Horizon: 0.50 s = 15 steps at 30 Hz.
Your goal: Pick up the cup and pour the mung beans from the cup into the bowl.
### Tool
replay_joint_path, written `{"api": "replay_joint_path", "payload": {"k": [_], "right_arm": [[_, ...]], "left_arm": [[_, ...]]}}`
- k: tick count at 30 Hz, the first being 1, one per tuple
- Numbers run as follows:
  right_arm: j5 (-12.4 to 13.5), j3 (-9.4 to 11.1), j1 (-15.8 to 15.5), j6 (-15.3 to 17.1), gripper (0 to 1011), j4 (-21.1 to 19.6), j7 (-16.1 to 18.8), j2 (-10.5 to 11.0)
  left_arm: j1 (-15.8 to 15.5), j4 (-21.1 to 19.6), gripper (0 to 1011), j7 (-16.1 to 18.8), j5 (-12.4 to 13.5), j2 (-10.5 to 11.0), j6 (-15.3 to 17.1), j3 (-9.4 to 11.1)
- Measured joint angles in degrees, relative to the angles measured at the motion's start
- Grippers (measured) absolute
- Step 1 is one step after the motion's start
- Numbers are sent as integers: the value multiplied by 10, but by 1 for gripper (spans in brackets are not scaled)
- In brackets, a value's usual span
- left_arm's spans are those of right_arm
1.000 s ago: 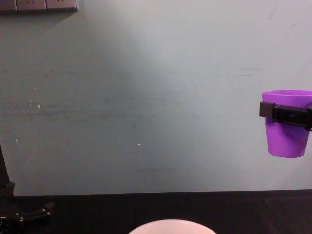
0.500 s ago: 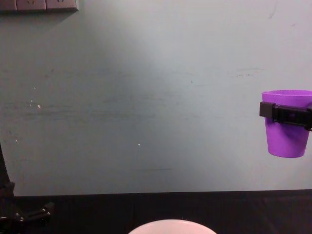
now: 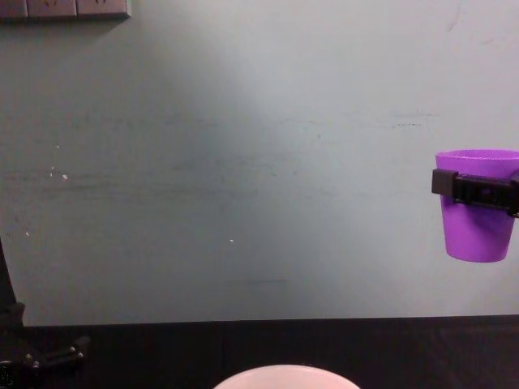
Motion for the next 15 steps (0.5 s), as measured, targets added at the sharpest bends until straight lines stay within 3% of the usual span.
{"api": "replay_joint_path", "payload": {"k": [15], "right_arm": [[0,0,0,0,746,0,0,0]], "left_arm": [[0,0,1000,0,0,0,0,0]]}}
